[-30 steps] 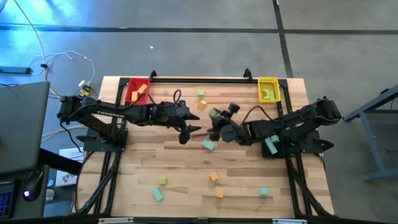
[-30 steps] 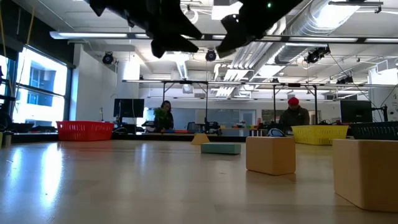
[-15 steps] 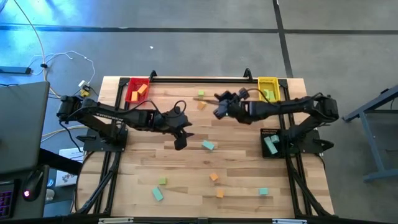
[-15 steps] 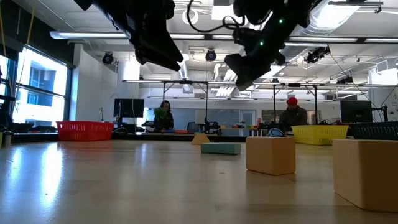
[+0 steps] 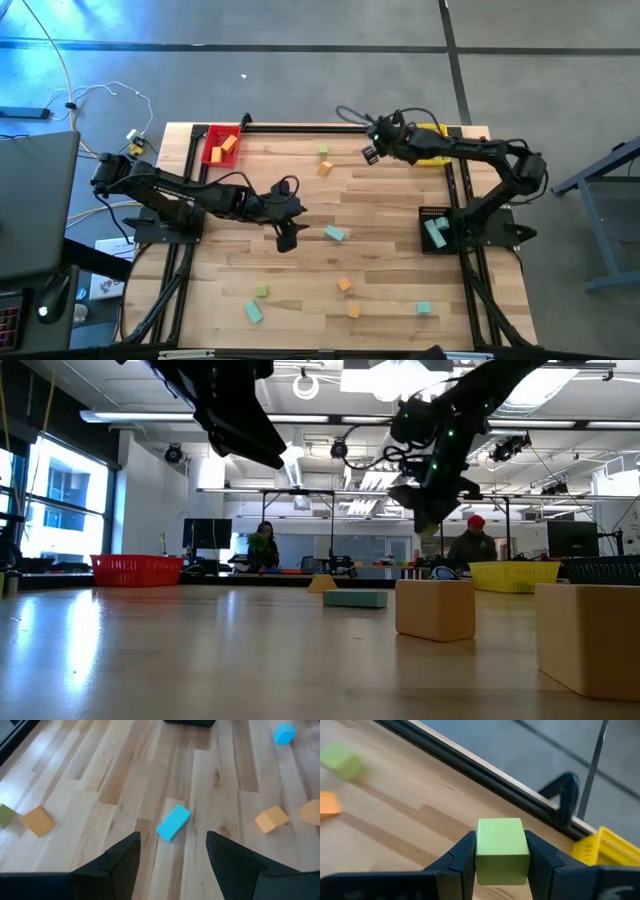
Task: Sort & place blocks by color
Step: Put the green block into the yellow bin
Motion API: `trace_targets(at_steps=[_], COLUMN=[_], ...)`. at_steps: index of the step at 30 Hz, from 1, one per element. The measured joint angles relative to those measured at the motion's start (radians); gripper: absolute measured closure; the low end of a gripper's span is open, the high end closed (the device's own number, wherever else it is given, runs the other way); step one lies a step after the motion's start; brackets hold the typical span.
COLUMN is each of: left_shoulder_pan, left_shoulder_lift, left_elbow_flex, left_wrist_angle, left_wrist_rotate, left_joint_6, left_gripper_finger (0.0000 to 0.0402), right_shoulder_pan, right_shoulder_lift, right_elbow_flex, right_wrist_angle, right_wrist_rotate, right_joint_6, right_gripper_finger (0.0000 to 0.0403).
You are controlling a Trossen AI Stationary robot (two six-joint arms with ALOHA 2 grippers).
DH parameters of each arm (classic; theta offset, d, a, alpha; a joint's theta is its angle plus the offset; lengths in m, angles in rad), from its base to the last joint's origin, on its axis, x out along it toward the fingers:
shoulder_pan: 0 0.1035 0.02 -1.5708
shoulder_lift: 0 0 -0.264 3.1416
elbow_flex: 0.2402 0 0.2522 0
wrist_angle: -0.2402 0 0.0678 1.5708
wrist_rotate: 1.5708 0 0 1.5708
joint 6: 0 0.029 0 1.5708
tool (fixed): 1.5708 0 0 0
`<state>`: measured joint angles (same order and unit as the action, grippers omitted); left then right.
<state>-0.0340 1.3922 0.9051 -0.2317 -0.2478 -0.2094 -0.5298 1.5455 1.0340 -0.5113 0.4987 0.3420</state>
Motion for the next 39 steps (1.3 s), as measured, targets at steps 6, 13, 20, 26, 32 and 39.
trace_targets(at_steps=[6,13,20,26,32,39], left_shoulder_pan=[-0.015,-0.015,-0.015,-0.015,-0.015,-0.015], left_shoulder_lift=[0.000,0.000,0.000,0.000,0.000,0.000], left_elbow_flex=[0.000,0.000,0.000,0.000,0.000,0.000], left_wrist_angle=[0.000,0.000,0.000,0.000,0.000,0.000], left_wrist_rotate=[-0.002,-0.003,-0.003,-0.003,-0.003,-0.003], left_joint_6=[0.002,0.002,0.002,0.001,0.001,-0.001], left_gripper_finger=[0.0190,0.0190,0.0190,0.0190,0.0190,0.0190], right_shoulder_pan=[-0.138,-0.259,-0.351,-0.419,-0.474,-0.485], right_shoulder_lift=[0.000,0.000,0.000,0.000,0.000,0.000], right_elbow_flex=[0.000,0.000,0.000,0.000,0.000,-0.001], right_wrist_angle=[-0.057,-0.092,-0.124,-0.165,-0.205,-0.221], right_wrist_rotate=[-0.024,-0.048,-0.059,-0.063,-0.106,-0.073], right_joint_6=[-0.008,-0.027,-0.038,-0.029,-0.036,-0.081], right_gripper_finger=[0.0292,0.0291,0.0291,0.0291,0.0288,0.0258])
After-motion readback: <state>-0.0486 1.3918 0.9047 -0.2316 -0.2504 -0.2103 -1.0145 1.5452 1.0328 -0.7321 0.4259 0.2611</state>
